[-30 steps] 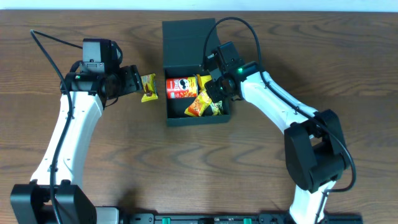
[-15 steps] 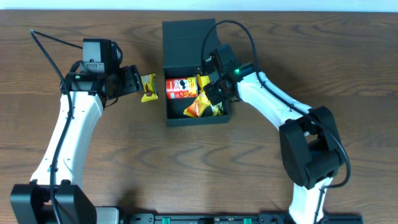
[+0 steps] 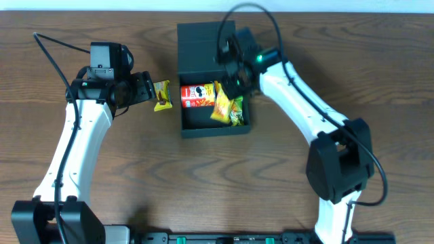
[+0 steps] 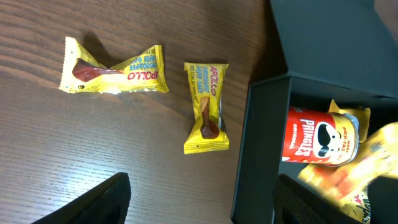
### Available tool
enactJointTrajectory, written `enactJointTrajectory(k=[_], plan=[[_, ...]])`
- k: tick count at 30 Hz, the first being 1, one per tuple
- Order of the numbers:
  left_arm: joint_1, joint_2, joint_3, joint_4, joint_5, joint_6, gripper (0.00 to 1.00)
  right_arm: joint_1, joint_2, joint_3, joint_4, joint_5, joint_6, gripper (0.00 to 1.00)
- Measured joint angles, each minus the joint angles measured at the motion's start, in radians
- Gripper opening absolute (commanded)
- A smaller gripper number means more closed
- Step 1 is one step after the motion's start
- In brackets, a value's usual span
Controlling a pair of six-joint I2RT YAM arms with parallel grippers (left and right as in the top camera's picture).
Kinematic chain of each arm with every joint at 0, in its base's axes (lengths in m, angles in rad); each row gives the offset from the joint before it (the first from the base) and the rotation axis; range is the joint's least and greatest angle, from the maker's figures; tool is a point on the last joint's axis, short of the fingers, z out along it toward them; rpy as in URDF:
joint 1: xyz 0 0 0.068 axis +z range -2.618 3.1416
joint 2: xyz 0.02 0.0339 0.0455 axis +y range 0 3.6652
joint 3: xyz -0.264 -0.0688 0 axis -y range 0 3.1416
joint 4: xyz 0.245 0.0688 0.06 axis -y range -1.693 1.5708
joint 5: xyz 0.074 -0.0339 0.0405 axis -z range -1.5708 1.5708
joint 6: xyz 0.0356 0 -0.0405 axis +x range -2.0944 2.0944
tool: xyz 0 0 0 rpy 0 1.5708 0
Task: Pack container
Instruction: 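Reach the right gripper back into the box to press the packets, then push and rearrange the packets inside the box with the right gripper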
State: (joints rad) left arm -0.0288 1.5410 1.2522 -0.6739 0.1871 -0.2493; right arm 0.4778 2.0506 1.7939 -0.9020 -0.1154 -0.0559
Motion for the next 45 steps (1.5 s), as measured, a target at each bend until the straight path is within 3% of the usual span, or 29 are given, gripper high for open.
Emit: enactJointTrajectory(k=[8,15,27,31,45], plan=[[0.000,0.000,0.000,0.000,0.000,0.000,0.75,0.023,-0.039,0.282,-0.276,-0.027,-0.094,0.01],[0.000,0.000,0.000,-0.003,0.000,0.003,0.75,0.064,-0.042,0.360,-0.406,-0.114,-0.202,0.01],[0.007,0.000,0.000,-0.002,-0.011,0.009,0.75,0.069,-0.039,0.284,-0.278,-0.388,-0.288,0.02],[0.070,0.000,0.000,-0.003,-0.001,0.015,0.75,0.069,-0.012,0.211,-0.212,-0.478,-0.294,0.01],[0.164,0.000,0.000,-0.009,0.067,0.015,0.75,0.078,0.156,0.095,-0.072,-0.556,-0.252,0.01]])
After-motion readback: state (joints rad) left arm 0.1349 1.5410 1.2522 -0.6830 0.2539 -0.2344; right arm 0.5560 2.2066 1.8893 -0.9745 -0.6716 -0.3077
